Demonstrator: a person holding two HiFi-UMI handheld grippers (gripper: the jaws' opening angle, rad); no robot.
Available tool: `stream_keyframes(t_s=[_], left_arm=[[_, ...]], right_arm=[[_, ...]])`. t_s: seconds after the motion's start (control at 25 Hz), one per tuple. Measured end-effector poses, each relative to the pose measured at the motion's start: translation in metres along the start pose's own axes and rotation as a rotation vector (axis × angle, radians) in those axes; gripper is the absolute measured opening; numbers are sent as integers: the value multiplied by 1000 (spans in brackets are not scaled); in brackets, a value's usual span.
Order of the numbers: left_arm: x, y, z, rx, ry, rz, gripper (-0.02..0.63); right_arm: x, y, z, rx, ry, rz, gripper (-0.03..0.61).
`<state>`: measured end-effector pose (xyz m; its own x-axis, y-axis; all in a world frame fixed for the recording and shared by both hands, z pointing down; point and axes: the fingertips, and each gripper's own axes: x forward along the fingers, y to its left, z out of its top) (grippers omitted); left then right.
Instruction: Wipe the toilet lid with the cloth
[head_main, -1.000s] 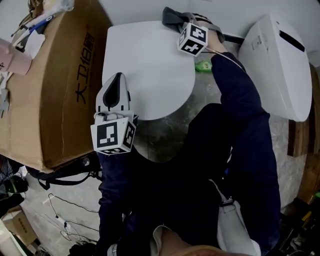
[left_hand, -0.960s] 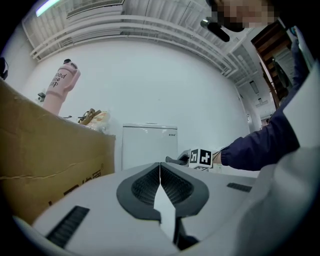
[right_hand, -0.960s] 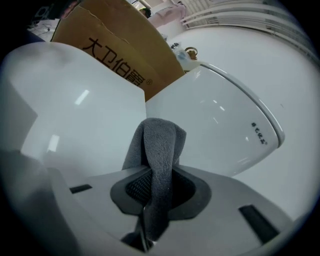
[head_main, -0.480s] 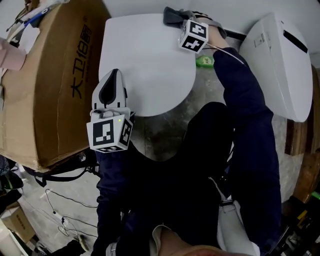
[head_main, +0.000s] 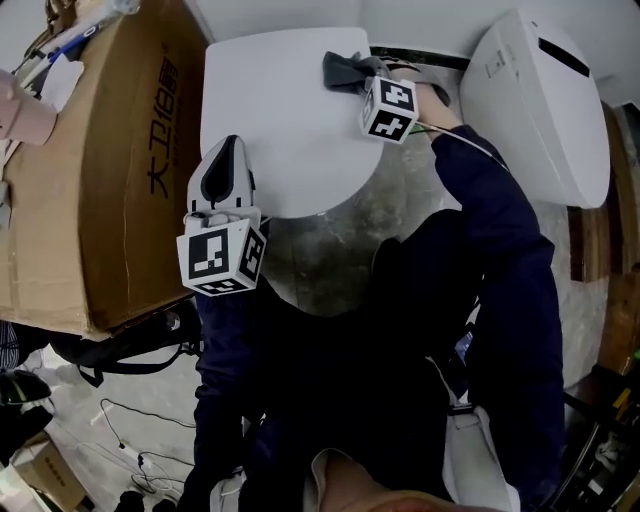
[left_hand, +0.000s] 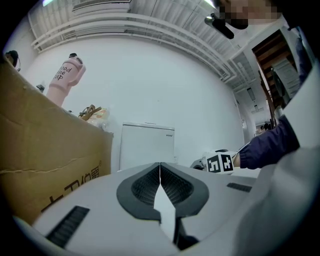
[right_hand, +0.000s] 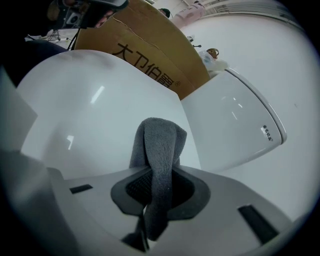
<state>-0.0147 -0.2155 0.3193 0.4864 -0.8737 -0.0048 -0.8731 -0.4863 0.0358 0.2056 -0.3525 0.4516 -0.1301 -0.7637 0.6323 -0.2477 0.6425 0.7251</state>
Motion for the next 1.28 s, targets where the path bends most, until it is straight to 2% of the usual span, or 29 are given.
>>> stream_keyframes(t_s=[0.32, 0.6, 1.0, 1.28], left_arm=[[-5, -5, 11, 3, -27, -50, 17], [-4, -8, 9, -31, -36, -74, 17], [-9, -11, 4, -46, -31, -92, 17], [-14, -25, 2, -56, -27, -129, 17]], right_arm=[[-48, 53, 5, -14, 2, 58, 63], [-82, 87, 9, -23, -9, 91, 63], [-105, 112, 14, -23, 2, 150, 63], [-107, 114, 15, -54, 21, 226, 64]])
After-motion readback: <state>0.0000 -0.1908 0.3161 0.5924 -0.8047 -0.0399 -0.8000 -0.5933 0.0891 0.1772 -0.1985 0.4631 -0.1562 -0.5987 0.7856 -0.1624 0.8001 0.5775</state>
